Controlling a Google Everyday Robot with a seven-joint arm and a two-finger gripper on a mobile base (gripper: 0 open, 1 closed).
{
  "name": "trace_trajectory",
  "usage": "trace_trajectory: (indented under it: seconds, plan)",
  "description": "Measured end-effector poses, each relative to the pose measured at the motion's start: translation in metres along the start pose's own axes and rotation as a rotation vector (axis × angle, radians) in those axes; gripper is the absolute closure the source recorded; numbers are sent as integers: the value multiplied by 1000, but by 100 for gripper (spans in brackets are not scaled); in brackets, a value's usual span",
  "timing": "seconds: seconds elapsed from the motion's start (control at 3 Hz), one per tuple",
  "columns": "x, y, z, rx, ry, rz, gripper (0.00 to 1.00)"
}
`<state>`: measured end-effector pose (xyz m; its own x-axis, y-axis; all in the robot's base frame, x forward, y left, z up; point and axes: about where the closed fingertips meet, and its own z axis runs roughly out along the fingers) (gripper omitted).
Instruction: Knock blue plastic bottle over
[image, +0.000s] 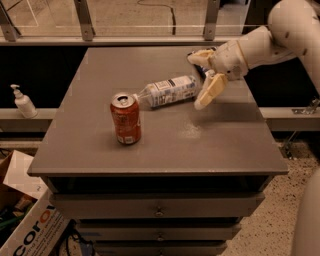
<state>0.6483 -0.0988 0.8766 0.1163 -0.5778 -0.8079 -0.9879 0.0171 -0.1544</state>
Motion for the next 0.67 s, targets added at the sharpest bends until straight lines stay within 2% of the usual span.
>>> trace_trajectory:
  seconds: [0.33, 0.67]
  plan:
    - [24, 11, -20, 84, -93, 131, 0]
    - [47, 27, -35, 153, -190, 237, 0]
